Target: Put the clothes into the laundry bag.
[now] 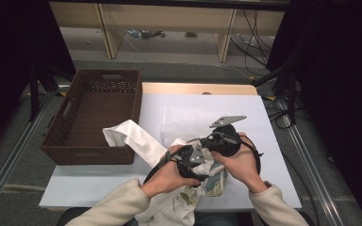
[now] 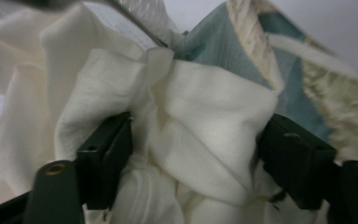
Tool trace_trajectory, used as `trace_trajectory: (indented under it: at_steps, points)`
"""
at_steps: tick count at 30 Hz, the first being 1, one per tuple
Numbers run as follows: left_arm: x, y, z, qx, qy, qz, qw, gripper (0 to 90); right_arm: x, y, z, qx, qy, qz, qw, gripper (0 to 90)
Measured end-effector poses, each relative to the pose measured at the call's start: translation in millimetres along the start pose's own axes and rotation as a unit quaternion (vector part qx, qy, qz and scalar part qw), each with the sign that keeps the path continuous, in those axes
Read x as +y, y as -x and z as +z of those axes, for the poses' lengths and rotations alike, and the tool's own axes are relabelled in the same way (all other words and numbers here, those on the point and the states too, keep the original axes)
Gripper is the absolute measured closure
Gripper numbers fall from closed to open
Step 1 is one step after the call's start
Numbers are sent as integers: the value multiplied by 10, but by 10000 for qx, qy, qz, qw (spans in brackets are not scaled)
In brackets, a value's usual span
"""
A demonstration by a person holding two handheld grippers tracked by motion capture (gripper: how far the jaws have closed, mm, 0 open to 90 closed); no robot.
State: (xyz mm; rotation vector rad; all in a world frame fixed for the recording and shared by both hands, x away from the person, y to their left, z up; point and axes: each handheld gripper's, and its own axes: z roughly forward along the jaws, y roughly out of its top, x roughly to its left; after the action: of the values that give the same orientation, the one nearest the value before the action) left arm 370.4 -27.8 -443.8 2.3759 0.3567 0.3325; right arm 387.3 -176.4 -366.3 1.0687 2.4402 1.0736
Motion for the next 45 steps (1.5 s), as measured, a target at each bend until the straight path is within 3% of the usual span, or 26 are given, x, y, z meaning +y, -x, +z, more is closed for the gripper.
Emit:
trace_trajectory:
  at_steps: [3,4,7,8,10,11,13,16,17,19,22,24,25,26,27,29,31,32,34,35,36,37,40,41,42,45]
  points:
    - [-14,-9,60,169,-112,144,9997,403,-6,-4,-9,-15,-117,154,9998,900]
    - [-16,-11,71,207,-158,235,9994,451,-7,11,-7,10,-155,83,9998,900]
    - [-10,-23,69,397,-210,226,9987,633,-7,11,-2,13,-161,85,9998,900]
    - [-8,-8,85,464,-47,-9,9989,673,-5,8,-5,22,-159,81,9998,900]
    - [7,-56,34,533,-61,-67,9985,724,-5,-10,-20,18,-173,176,9997,900]
    - [12,-85,-3,544,-101,-65,9984,732,-10,6,-18,49,-152,36,9999,900]
    - [17,-146,-93,712,31,-254,9971,740,-8,23,-34,142,-212,-16,9997,900]
    - [-10,-291,-151,836,179,-500,9951,737,-8,23,-24,193,-242,-47,9995,900]
    - [-37,-334,-123,873,217,-512,9946,731,-8,-4,-24,154,-288,83,9994,900]
    - [-95,-389,-36,828,254,-677,9939,700,-22,-15,32,184,-314,-36,9993,900]
    - [-127,-380,28,772,349,-573,9948,596,-36,-21,85,198,-434,-29,9989,900]
    - [-102,-368,-35,582,357,-582,9960,477,-33,0,61,165,-438,76,9989,900]
    - [-88,-348,-67,543,468,-704,9949,419,-36,16,43,164,-490,98,9986,900]
    - [-70,-332,-163,489,490,-681,9953,382,-29,16,34,143,-453,180,9987,900]
    - [-61,-318,-256,501,536,-618,9954,352,-27,34,22,152,-429,150,9989,900]
    - [-71,-304,-431,607,612,-697,9938,323,-32,44,22,125,-334,160,9992,900]
    - [-116,-324,-640,685,737,-900,9908,305,-30,74,18,126,-336,72,9993,900]
    - [-156,-384,-767,846,803,-862,9894,303,-29,68,16,138,-349,111,9992,900]
    - [-260,-480,-962,1146,850,-1015,9845,299,-20,59,15,112,-344,79,9993,900]
    - [-286,-514,-1009,1227,789,-974,9845,298,-19,53,22,109,-326,44,9994,900]
    - [-357,-574,-1088,1487,736,-1079,9802,298,-18,37,27,104,-301,133,9994,900]
    - [-404,-630,-1145,1627,590,-986,9800,293,-13,25,20,116,-402,190,9989,900]
    - [-606,-815,-1314,2157,477,-1427,9648,287,-13,19,25,110,-398,195,9990,900]
    - [-645,-853,-1355,2246,432,-1537,9613,280,-12,25,25,121,-385,183,9990,900]
    - [-703,-916,-1413,2422,347,-1730,9540,272,-8,39,30,138,-363,108,9992,900]
    - [-824,-1059,-1475,2724,446,-2009,9399,253,-10,44,33,122,-346,82,9993,900]
